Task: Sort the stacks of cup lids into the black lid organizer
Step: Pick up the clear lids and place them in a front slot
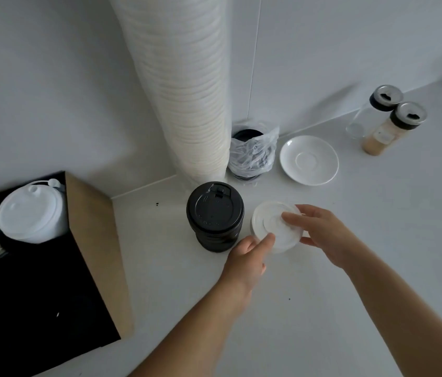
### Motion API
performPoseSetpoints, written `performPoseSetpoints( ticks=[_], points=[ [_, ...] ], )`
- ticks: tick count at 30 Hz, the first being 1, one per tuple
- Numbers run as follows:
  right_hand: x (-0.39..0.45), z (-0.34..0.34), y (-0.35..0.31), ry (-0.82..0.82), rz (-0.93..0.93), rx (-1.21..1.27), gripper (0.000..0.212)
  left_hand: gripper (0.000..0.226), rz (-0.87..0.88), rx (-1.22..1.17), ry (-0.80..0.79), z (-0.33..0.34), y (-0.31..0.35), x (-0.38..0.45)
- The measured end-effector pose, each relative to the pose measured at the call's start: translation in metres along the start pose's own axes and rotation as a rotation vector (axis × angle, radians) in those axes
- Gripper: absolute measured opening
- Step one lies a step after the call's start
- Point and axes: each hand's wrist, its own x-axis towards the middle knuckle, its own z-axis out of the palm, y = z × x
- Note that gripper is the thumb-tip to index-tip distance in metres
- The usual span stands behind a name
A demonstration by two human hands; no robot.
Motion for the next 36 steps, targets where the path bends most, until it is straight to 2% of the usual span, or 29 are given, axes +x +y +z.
performPoseSetpoints(
  ticks=[8,12,17,19,23,29,31,34,36],
  points=[
    [0.001,-0.001,0.002,-0.013,0.020,0.041,0.042,0.035,-0.002,-0.049,0.044,-0.001,-0.003,0.010],
    [-0.004,-0.002,-0.001,-0.030,0.021,0.054,0.057,0.022,-0.025,-0.066,0.042,-0.003,-0.004,0.006],
    [-0.020,0.000,0.002,-0.001,0.013,0.052,0.050,0.071,-0.026,-0.118,0.080,-0.005,-0.008,-0.009],
    [-0.028,0.001,0.002,-0.007,0.021,0.049,0.050,0.079,-0.029,-0.152,0.070,-0.006,-0.010,-0.017],
    [-0.050,0.005,0.004,-0.039,0.015,0.041,0.044,0.079,-0.008,-0.176,0.037,-0.014,-0.016,-0.036],
    [-0.085,0.021,0.010,-0.098,-0.017,0.077,0.031,0.079,0.060,-0.138,0.093,-0.026,-0.029,-0.070],
    [-0.097,0.028,0.011,-0.107,-0.040,0.088,0.033,0.076,0.077,-0.121,0.091,-0.035,-0.032,-0.084],
    [-0.118,0.040,0.013,-0.126,-0.073,0.074,0.044,0.059,0.103,-0.079,0.079,-0.048,-0.037,-0.107],
    [-0.133,0.049,0.015,-0.138,-0.092,0.069,0.056,0.064,0.124,-0.068,0.088,-0.057,-0.040,-0.123]
  ],
)
